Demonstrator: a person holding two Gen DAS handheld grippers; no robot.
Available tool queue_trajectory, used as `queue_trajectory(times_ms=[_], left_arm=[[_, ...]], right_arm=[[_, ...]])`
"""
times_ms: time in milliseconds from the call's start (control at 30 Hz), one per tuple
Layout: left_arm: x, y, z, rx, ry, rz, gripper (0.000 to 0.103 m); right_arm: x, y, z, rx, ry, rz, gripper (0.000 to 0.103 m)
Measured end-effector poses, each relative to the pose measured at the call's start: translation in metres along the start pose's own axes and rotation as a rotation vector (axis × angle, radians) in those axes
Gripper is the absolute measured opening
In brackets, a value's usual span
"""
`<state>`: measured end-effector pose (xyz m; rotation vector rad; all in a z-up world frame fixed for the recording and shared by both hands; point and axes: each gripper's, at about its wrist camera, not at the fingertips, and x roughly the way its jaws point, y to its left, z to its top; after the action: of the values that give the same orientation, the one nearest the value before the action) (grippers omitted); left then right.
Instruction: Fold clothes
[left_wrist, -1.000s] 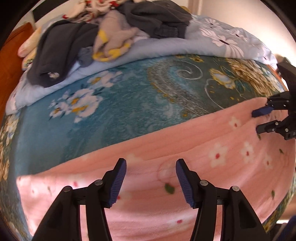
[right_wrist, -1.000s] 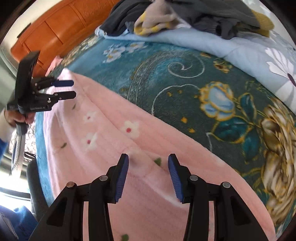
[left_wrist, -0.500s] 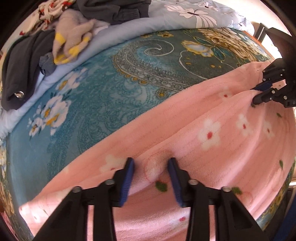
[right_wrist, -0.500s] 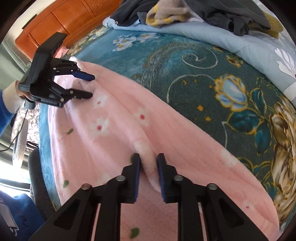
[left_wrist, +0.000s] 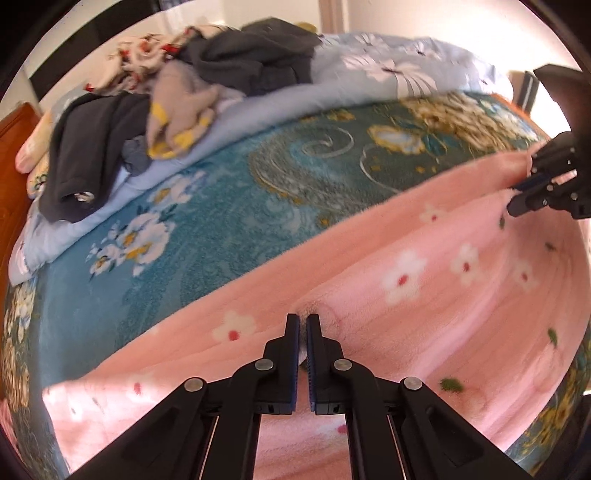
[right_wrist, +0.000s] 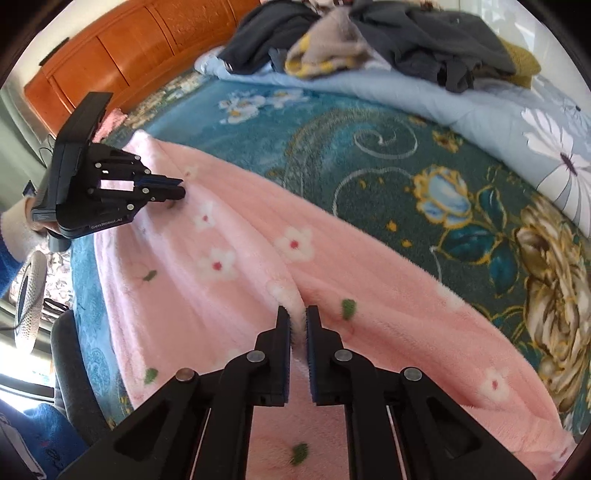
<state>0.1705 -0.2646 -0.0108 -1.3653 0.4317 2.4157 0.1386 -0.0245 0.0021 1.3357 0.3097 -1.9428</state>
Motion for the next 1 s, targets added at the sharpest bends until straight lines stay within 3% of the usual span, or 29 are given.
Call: queue_trajectory(times_ms=[200, 433, 533, 633, 800, 1000], left_arm=[[-0.023, 0.007, 0.007, -0.067, -0.091, 0.027, 0.004], [-0.025, 0.024, 0.027, -0.117, -0.116, 0.083, 0.004], [-0.013, 0.029, 0.036, -0.141, -0.095, 0.105, 0.004], [0.011, 0.029, 0.040, -0.139, -0.051, 0.071, 0.004], [0.047, 0.019, 0.033, -0.127, 0.045, 0.089, 0.004], [0.055, 0.022, 0.031, -0.179, 0.065, 0.088, 0.008]], right_arm=[[-0.010, 0.002, 0.004, 0.009, -0.038, -0.015, 0.008], [-0.021, -0.004, 0.025, -0.011, -0.100, -0.055, 0.007], [-0.015, -0.013, 0.041, 0.000, -0.107, -0.063, 0.007], [0.002, -0.026, 0.051, 0.022, -0.076, -0.066, 0.007], [0.034, -0.045, 0.049, 0.084, 0.003, -0.041, 0.007], [0.047, -0.055, 0.044, 0.126, 0.019, -0.014, 0.008]])
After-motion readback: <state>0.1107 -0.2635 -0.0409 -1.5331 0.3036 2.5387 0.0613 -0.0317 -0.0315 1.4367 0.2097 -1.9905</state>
